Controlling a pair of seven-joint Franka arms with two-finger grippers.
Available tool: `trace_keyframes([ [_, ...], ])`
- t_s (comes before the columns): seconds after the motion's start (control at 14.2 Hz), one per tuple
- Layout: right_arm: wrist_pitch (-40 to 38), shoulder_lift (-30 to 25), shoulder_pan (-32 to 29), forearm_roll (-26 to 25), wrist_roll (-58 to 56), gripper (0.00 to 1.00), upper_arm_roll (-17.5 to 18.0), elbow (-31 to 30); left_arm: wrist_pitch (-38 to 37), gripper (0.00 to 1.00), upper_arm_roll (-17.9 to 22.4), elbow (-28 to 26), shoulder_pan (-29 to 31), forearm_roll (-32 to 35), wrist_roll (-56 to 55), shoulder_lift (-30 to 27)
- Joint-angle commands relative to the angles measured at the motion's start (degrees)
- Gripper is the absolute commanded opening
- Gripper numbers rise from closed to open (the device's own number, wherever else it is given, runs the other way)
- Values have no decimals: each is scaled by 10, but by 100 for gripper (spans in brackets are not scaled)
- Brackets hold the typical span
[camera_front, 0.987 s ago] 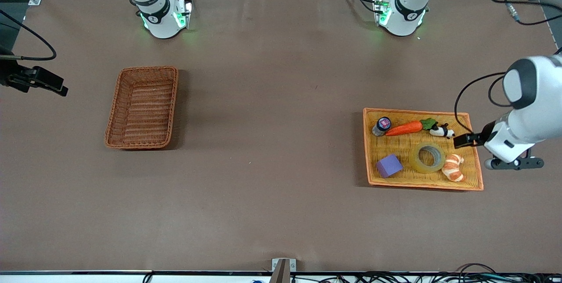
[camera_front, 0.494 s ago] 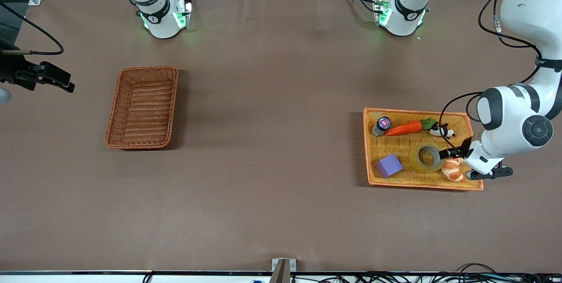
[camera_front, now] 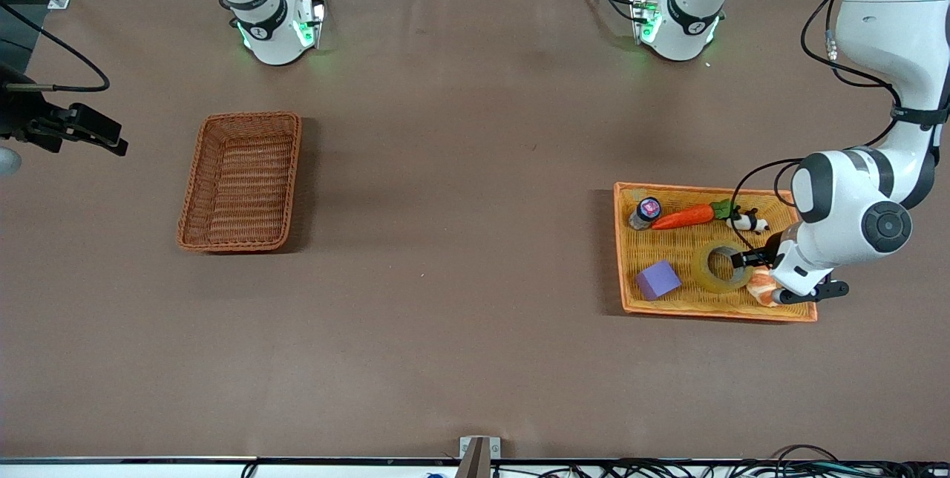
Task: Move tape to another basket
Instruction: 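Reach the left gripper down to the yellow tape roll and grasp it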
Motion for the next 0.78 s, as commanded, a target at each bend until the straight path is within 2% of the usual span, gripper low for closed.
trace_keyframes([
  [0.0,2,-8,-3,9,-6,100,-1,-3,4,51,0,-5,-4,7,-12,4],
  [0.21,0,-8,-2,26,-2,100,-3,-3,3,32,0,-5,-7,7,-22,9],
  [0.42,-1,-8,-4,26,-1,100,-3,-3,0,2,-1,0,-8,8,-27,5],
  [0.56,-4,-9,-4,26,1,100,-3,-3,-8,0,-1,27,-8,8,-20,-4],
  [0.71,5,-7,-5,26,1,100,-4,-3,-84,0,-10,72,-7,7,-18,-28],
])
